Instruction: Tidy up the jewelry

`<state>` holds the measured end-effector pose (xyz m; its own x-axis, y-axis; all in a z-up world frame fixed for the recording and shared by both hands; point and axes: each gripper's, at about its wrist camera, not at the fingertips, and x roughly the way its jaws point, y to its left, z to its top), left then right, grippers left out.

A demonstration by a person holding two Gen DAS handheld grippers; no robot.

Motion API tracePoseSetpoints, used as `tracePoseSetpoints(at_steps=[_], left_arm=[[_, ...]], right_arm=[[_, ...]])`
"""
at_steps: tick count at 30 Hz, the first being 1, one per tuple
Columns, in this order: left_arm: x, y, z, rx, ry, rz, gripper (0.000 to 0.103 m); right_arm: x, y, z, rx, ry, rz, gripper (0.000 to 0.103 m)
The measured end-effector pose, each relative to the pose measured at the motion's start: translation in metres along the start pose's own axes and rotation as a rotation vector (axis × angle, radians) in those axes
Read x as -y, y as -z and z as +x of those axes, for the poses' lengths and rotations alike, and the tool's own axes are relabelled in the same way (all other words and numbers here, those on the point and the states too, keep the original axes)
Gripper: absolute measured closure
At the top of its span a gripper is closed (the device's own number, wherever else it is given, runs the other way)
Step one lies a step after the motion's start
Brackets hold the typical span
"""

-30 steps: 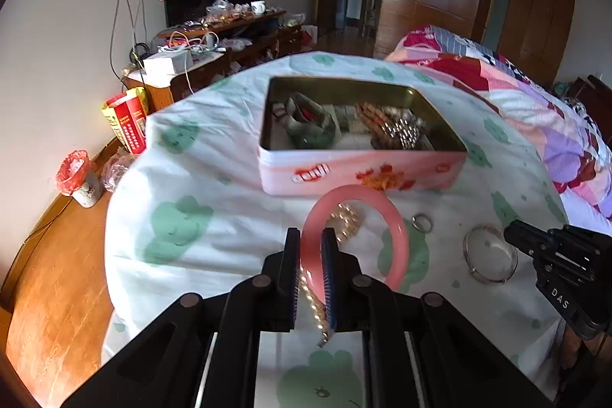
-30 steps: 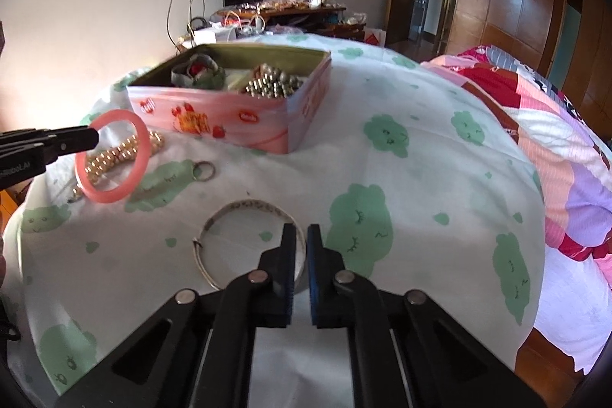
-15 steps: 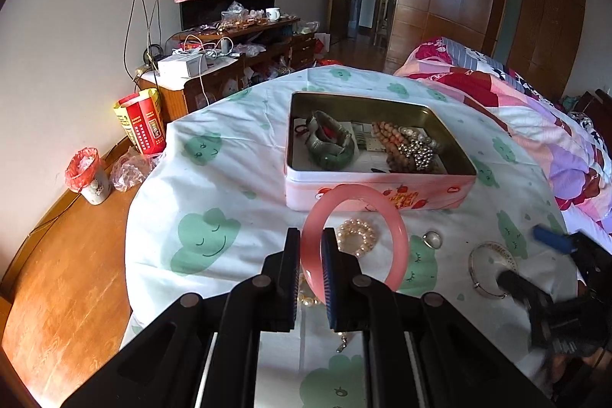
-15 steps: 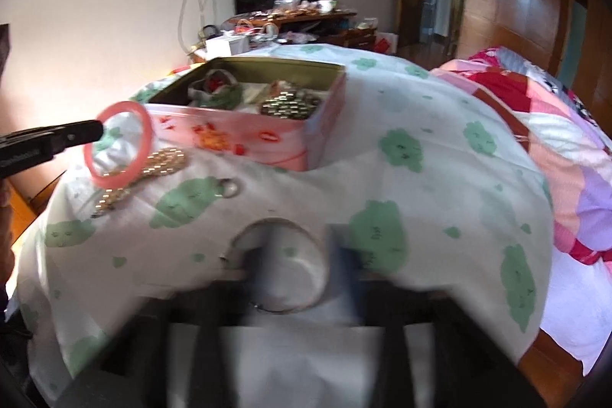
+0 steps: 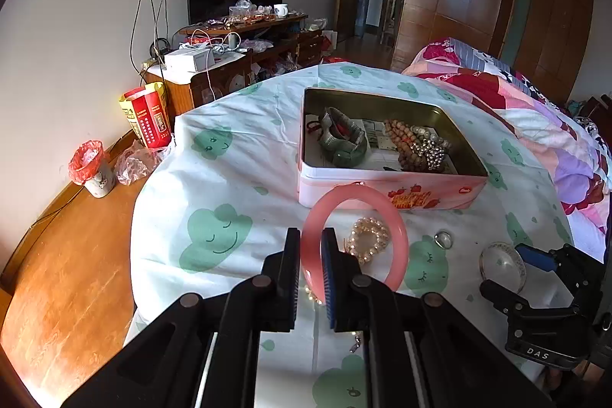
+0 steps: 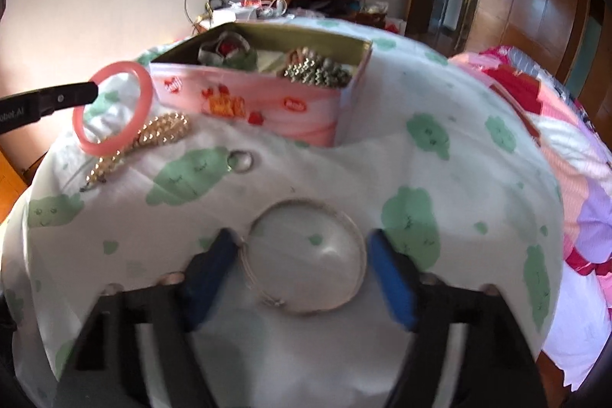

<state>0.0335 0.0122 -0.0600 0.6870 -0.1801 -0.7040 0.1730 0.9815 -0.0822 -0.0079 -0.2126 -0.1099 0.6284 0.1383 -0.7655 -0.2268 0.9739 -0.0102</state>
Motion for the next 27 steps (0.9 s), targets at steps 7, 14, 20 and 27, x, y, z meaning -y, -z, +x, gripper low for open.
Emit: tracePoseSetpoints(at_steps=[7,14,20,27], left_arm=[[0.003,-0.003,-0.003,0.022,-0.016,0.015,0.093],[0.008,-0.025,-0.015,0.063,-0.031,0.033,0.093],[0.014,-0.050,-0.026,0.110,-0.031,0.056,0.093],[0.019,-0.082,-0.018,0.141,-0.057,0.081,0.093]], right_arm=[[-0.005,0.000,-0.012,0.050,0.021,-0.029,0.032],[-0.006,-0.023,-0.031,0.126,0.062,-0.049,0.032],[-0.001,-0.058,-0.034,0.167,0.074,-0.050,0.032],[0.003,-0.091,-0.033,0.207,0.082,-0.050,0.032]])
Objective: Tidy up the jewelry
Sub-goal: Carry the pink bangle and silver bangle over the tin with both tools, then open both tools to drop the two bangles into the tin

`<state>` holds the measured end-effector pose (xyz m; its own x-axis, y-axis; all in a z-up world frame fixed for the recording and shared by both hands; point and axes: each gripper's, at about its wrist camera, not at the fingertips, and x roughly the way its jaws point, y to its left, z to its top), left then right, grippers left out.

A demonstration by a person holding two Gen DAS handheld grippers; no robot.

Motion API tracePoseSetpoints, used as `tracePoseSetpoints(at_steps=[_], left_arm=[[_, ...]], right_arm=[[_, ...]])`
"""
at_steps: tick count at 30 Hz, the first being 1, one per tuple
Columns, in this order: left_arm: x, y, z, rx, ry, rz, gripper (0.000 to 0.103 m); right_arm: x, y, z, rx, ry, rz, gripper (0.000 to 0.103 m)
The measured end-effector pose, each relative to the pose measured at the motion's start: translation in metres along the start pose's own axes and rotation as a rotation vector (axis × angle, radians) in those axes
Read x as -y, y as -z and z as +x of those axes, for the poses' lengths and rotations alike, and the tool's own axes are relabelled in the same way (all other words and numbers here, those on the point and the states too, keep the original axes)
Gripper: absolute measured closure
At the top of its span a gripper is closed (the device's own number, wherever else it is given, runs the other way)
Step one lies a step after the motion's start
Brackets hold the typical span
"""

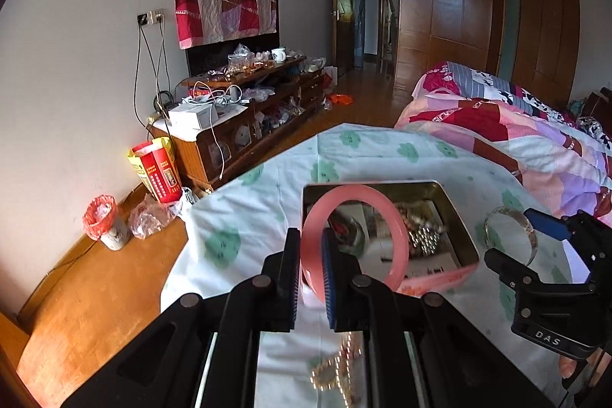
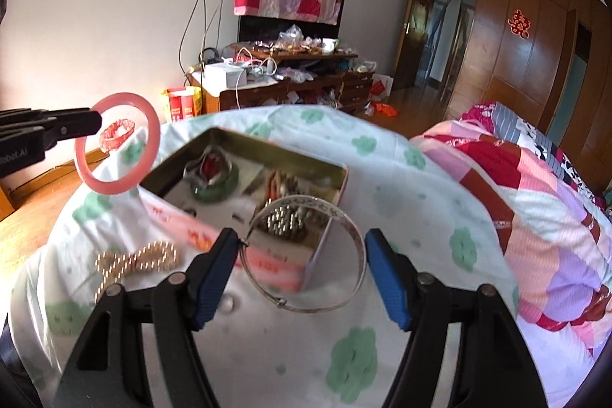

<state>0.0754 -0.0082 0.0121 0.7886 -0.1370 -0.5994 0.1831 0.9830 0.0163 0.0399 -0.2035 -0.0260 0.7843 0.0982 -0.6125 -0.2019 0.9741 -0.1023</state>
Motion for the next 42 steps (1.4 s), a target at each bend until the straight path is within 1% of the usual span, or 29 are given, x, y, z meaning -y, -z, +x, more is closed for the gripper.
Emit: tracePoseSetpoints(at_steps=[8,18,27,39,42], left_arm=[[0.003,-0.018,0.028,-0.018,-0.020,0.014,0.093],[0.009,-0.030,0.057,-0.037,-0.037,0.036,0.093],[0.015,-0.030,0.082,-0.079,-0.045,0.050,0.093],[0.020,-0.024,0.103,-0.114,-0.069,0.077,0.093],[0.021,-0.021,0.107,-0.126,-0.057,0.087,0.093]], right_arm=[[0.001,-0.022,0.012,0.032,0.015,-0.011,0.032],[0.003,-0.035,0.032,0.039,0.018,-0.006,0.032],[0.001,-0.040,0.056,0.005,0.023,-0.011,0.032],[-0.001,-0.032,0.077,-0.046,0.019,-0.007,0.032],[-0.001,-0.031,0.080,-0.054,0.020,-0.006,0.032]])
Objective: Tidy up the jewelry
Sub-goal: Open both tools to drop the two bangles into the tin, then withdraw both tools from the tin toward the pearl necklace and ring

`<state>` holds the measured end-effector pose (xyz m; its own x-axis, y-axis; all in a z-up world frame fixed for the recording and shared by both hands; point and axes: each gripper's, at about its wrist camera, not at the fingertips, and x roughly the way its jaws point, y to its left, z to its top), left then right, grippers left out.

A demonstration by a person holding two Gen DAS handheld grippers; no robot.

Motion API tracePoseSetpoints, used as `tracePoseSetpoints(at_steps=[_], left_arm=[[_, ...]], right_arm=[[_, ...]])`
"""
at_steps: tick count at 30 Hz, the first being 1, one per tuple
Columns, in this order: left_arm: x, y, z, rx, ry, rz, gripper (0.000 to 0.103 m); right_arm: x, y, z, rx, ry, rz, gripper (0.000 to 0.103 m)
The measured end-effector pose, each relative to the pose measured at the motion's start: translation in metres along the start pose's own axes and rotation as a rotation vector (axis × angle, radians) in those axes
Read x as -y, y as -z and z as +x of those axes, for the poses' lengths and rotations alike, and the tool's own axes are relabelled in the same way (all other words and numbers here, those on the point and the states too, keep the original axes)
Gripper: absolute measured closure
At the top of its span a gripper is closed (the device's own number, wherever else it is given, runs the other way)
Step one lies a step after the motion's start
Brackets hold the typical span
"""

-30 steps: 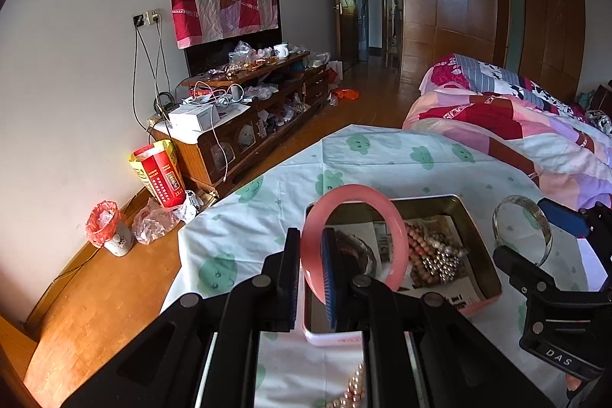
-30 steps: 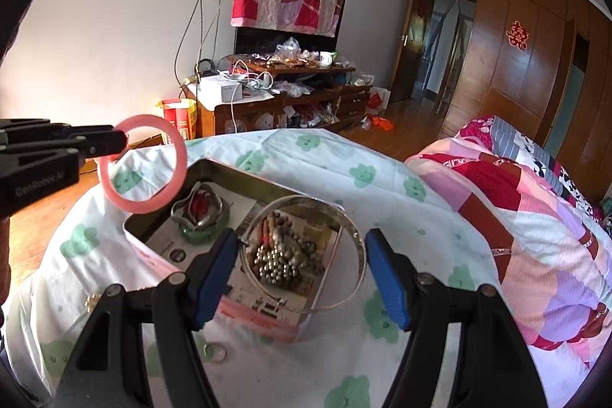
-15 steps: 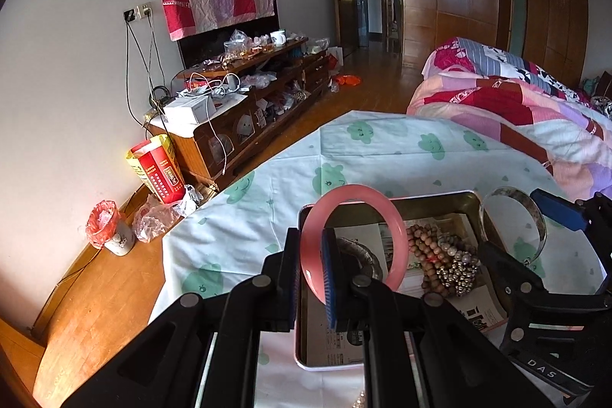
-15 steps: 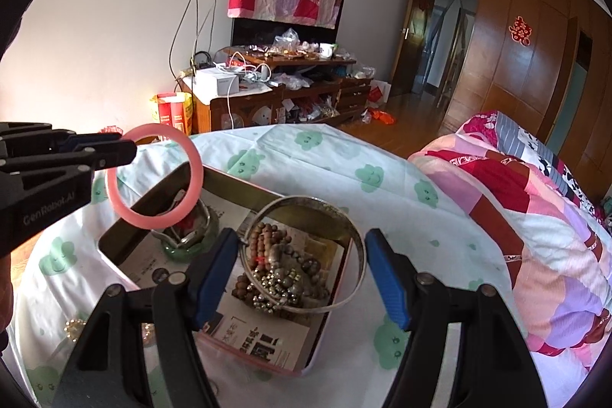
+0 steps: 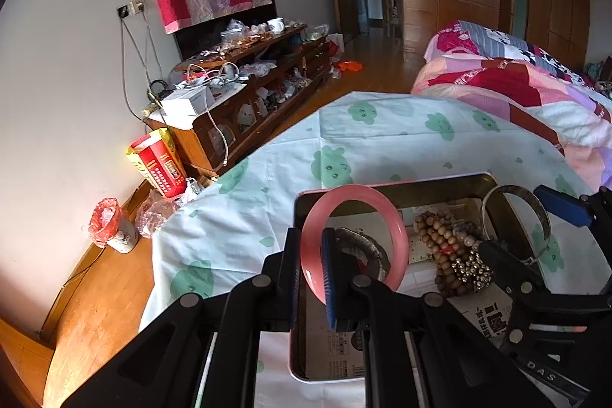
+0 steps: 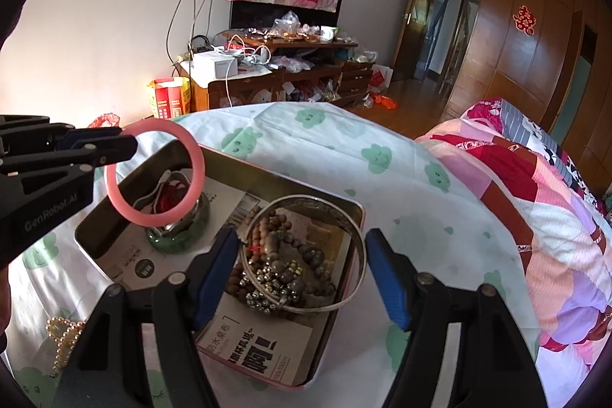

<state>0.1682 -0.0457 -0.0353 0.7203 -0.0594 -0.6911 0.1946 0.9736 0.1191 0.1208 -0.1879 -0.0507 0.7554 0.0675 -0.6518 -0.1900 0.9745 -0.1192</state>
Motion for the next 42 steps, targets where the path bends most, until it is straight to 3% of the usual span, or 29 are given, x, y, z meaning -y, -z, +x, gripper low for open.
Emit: tracePoseSetpoints(at_steps=[6,8,10,12,14,23,42], left_arm=[[0.000,0.003,0.009,-0.041,0.010,-0.018,0.091],[0.000,0.004,0.010,-0.046,-0.003,-0.017,0.082],[0.000,0.004,0.008,-0.031,-0.022,-0.019,0.044],[-0.002,0.004,0.001,0.006,-0.053,-0.019,0.028],[-0.003,0.005,-0.005,0.019,-0.030,-0.018,0.028],[-0.006,0.009,-0.013,0.024,-0.057,-0.017,0.028],[-0.023,0.050,-0.027,-0.027,-0.062,-0.081,0.028]], right_arm=[[0.004,0.002,0.005,-0.018,-0.005,0.021,0.031],[0.003,0.003,0.004,-0.015,0.000,0.016,0.031],[0.002,0.003,0.002,-0.008,0.009,0.004,0.030],[0.002,0.003,0.000,-0.003,0.015,0.001,0.026],[0.001,0.004,-0.004,0.003,0.035,-0.002,0.025],[0.001,0.012,-0.010,0.000,0.032,0.019,0.025],[-0.004,0.042,-0.030,-0.014,0.026,0.049,0.022]])
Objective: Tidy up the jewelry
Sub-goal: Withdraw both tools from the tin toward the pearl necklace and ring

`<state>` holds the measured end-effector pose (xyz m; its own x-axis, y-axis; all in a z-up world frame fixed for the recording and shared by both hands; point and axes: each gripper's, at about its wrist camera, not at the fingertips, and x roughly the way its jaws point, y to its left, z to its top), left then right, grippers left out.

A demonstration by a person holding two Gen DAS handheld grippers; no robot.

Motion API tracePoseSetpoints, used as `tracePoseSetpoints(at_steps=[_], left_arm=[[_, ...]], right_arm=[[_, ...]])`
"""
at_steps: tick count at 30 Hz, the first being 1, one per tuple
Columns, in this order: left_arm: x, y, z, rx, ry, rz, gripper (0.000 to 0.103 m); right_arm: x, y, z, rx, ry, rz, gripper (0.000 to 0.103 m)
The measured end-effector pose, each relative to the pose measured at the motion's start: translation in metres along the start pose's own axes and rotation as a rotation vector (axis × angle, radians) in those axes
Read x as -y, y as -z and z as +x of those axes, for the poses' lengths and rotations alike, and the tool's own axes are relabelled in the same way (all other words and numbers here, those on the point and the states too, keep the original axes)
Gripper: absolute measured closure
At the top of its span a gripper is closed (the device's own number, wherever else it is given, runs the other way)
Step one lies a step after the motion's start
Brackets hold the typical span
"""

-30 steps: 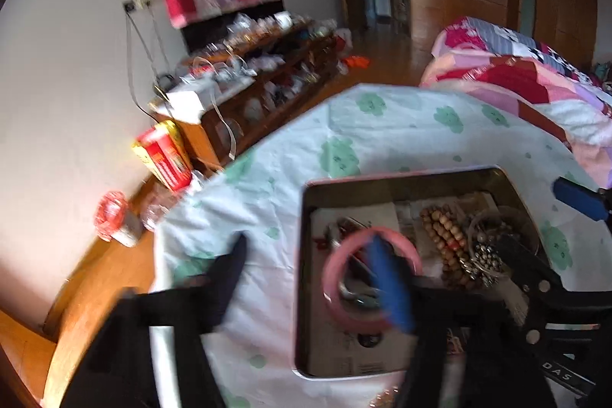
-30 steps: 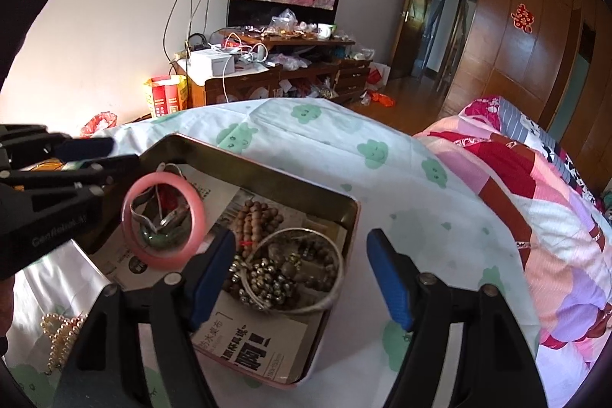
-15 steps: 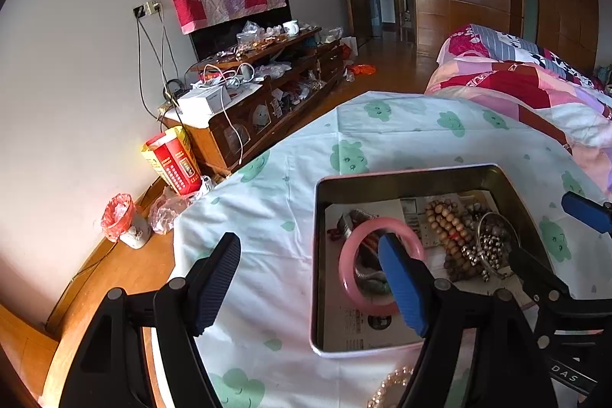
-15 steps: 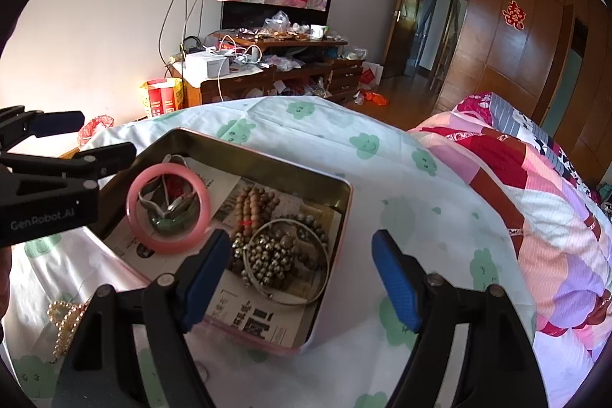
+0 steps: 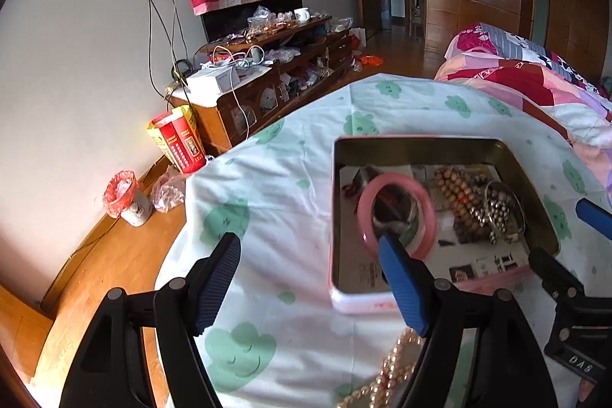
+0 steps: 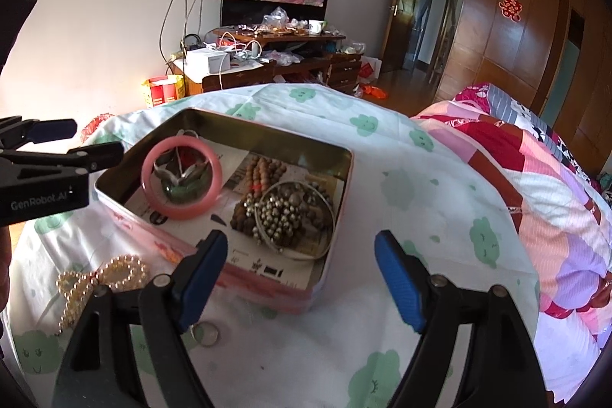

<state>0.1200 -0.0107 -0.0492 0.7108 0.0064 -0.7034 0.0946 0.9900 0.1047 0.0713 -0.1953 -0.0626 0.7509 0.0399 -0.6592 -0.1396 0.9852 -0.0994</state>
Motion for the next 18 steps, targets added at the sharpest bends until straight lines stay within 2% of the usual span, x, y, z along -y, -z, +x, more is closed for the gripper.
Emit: tracePoseSetpoints(at_steps=[18], left_arm=[[-0.004,0.056,-0.021,-0.040,-0.027,-0.030,0.028]], right_arm=[[-0.003,0.029,-0.022,-0.009,-0.032,0.039,0.022]])
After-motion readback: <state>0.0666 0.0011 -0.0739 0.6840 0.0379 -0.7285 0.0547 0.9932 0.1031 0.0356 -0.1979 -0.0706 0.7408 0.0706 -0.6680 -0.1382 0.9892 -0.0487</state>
